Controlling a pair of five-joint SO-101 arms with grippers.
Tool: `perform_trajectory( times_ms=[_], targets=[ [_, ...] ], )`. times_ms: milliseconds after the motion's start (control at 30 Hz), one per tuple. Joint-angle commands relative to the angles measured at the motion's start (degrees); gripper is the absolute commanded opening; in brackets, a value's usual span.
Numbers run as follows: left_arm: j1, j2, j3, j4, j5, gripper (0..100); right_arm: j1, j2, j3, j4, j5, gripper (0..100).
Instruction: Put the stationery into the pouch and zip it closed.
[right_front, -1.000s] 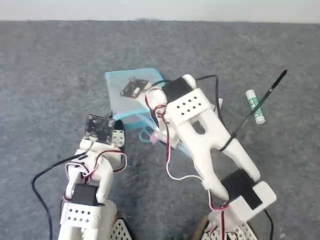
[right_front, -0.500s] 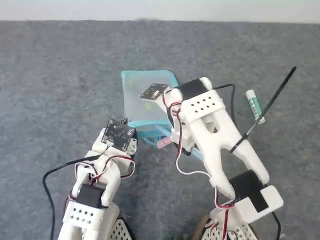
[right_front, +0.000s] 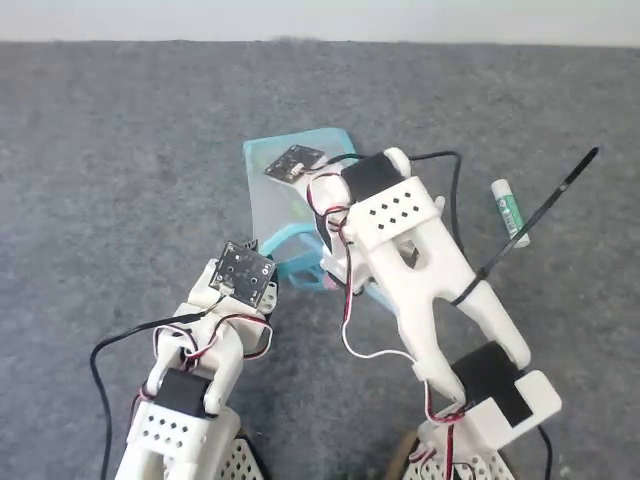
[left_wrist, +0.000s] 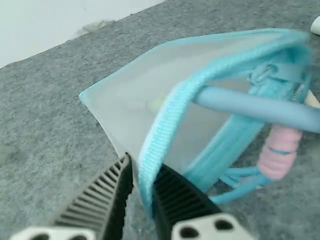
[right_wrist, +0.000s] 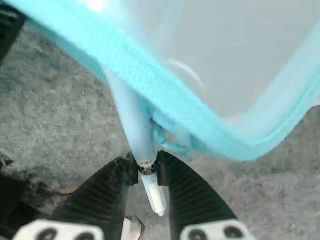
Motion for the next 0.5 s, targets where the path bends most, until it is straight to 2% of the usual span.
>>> perform_trajectory(
  times_ms=[0,133,300,467],
  targets=[
    [2.55,1.14,-0.31,0.97,-0.79,1,-1.63,-4.18,-5.71,-1.89,-1.05,0.8],
    [2.55,1.05,-0.31,0.88,-0.79,1,-1.45,-4.09,-5.01,2.86,1.58,0.7],
    [2.55,1.05,-0.13,0.70,-0.70,1,2.51,-2.95,3.69,1.71,3.96,0.7],
    [2.55,1.05,-0.04,0.70,-0.70,1,5.58,1.01,4.13,1.71,5.63,0.7]
  ],
)
